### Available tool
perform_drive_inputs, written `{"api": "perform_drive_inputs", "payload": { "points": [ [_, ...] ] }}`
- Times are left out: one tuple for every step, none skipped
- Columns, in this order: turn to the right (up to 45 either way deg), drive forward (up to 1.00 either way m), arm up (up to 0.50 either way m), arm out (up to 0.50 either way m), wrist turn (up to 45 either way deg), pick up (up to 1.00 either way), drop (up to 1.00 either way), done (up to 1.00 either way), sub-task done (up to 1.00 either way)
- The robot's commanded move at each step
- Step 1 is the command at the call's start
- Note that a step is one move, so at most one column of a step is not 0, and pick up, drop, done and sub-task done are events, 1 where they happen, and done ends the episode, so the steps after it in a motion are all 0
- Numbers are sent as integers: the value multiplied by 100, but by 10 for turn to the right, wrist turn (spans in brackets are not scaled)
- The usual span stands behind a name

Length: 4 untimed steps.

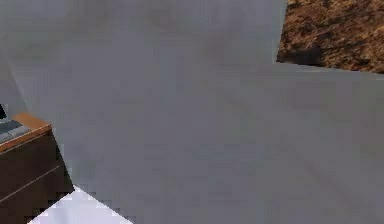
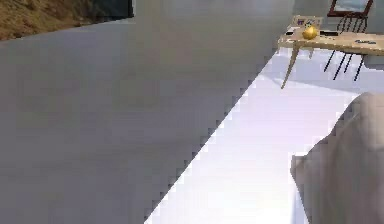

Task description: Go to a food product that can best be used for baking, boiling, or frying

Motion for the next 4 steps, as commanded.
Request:
{"api": "perform_drive_inputs", "payload": {
  "points": [
    [450, 0, 0, 0, 0, 0, 0, 0, 0],
    [270, 0, 0, 0, 0, 0, 0, 0, 0],
    [30, 0, 0, 0, 0, 0, 0, 0, 0],
    [0, 35, 0, 0, 0, 0, 0, 0, 0]
  ]
}}
